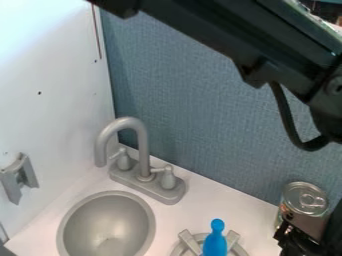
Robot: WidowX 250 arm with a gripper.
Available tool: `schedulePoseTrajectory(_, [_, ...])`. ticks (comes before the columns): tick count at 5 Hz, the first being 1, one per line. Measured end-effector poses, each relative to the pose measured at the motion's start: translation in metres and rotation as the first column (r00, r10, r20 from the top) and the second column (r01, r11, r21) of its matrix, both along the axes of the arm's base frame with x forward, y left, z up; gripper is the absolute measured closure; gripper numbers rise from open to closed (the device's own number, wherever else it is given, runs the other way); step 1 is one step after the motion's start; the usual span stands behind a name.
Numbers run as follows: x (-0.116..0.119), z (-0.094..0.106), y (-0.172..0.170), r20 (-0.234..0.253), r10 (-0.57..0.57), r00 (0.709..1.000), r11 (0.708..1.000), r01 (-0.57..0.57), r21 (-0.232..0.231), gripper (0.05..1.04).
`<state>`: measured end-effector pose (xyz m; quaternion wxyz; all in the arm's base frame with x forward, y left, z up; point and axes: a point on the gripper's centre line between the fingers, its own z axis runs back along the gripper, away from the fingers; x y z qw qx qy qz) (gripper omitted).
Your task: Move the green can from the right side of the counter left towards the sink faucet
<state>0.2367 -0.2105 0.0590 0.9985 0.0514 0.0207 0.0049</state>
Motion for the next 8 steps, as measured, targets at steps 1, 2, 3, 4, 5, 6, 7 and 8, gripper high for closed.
schedulePoseTrajectory(1, [-0.002, -0.012, 0.003, -0.029, 0.003, 1.0, 1.0, -0.002, 0.025, 0.083])
schedulePoseTrajectory(2, [0.031, -0.016, 0.018, -0.001, 0.054, 0.999, 0.998, -0.054, -0.018, 0.083])
schedulePoseTrajectory(3, [0.078, -0.02, 0.031, 0.065, 0.07, 0.995, 0.996, -0.066, -0.06, 0.083])
schedulePoseTrajectory(4, [0.097, -0.028, 0.034, 0.073, 0.043, 0.996, 0.998, -0.039, -0.056, 0.083])
schedulePoseTrajectory(5, [0.124, -0.046, 0.041, 0.08, 0.026, 0.996, 0.999, -0.023, -0.039, 0.083])
schedulePoseTrajectory(6, [0.146, -0.059, 0.034, 0.084, -0.02, 0.996, 1.0, 0.021, -0.017, 0.083])
schedulePoseTrajectory(7, [0.16, -0.072, 0.027, 0.085, -0.043, 0.995, 0.999, 0.044, -0.013, 0.083])
schedulePoseTrajectory(8, [0.171, -0.081, 0.014, 0.09, -0.069, 0.994, 0.998, 0.07, -0.009, 0.083])
